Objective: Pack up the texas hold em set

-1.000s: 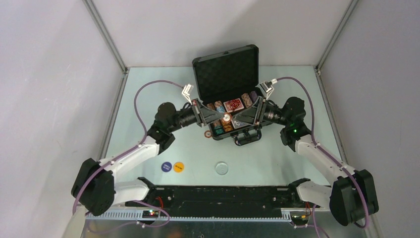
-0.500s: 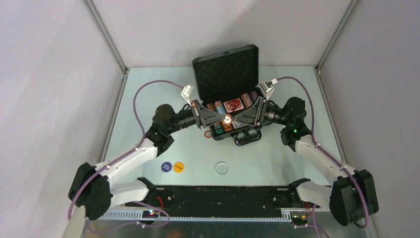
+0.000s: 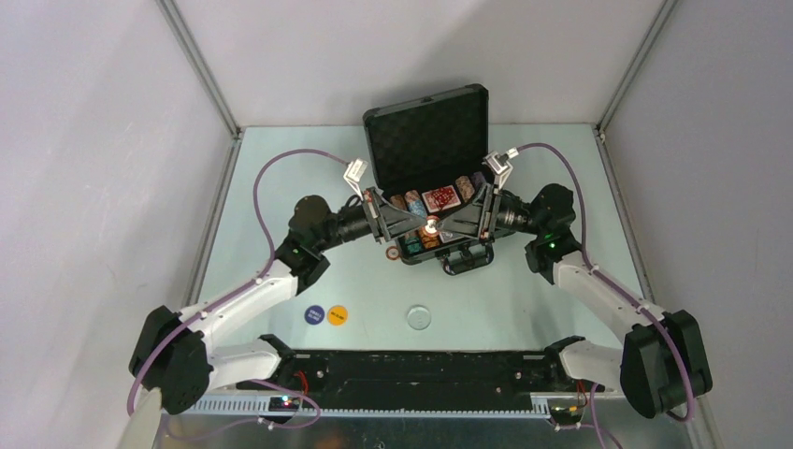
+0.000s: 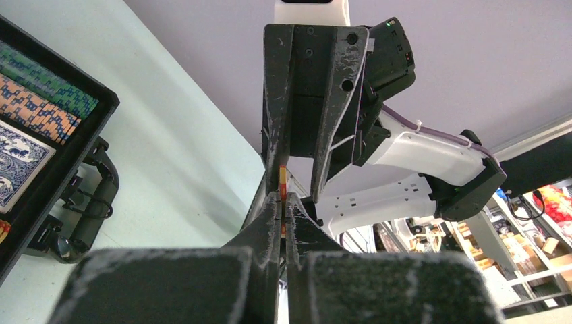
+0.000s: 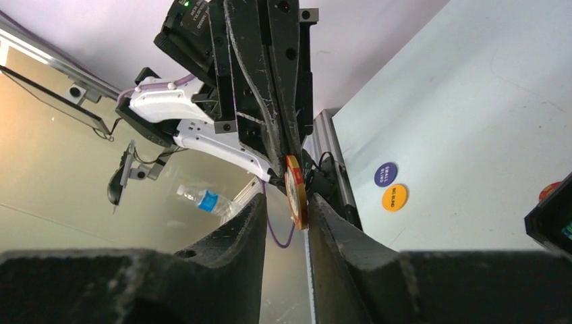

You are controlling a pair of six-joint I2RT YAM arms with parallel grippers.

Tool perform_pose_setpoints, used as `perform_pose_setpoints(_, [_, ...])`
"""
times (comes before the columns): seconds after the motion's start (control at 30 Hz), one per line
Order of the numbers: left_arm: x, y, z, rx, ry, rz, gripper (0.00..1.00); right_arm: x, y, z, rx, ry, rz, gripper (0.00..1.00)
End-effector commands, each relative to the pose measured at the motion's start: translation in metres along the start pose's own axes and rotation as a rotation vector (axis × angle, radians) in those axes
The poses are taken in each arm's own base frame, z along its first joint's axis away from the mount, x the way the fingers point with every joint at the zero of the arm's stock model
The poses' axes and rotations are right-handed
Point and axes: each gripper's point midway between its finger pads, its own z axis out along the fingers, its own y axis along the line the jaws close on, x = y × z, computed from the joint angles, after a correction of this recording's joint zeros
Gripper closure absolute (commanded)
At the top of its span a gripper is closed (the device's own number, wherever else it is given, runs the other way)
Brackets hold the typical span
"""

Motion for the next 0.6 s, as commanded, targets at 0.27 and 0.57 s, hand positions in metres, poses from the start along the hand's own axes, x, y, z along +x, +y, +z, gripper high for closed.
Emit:
perform_pose_setpoints(0.27, [-0.01,-0.02,0.003,0.057,-0.017,0.062,0.48,-0.006,0.006,0.001,-0.025,0.014,-0.06,1.0])
perform_pose_setpoints(0.57, [-0.014,0.016,-0.037,-0.15,-0.062,0.07,0.0,-0.035,-0.07,-0.033,0.462,-0.079,-0.377,1.0])
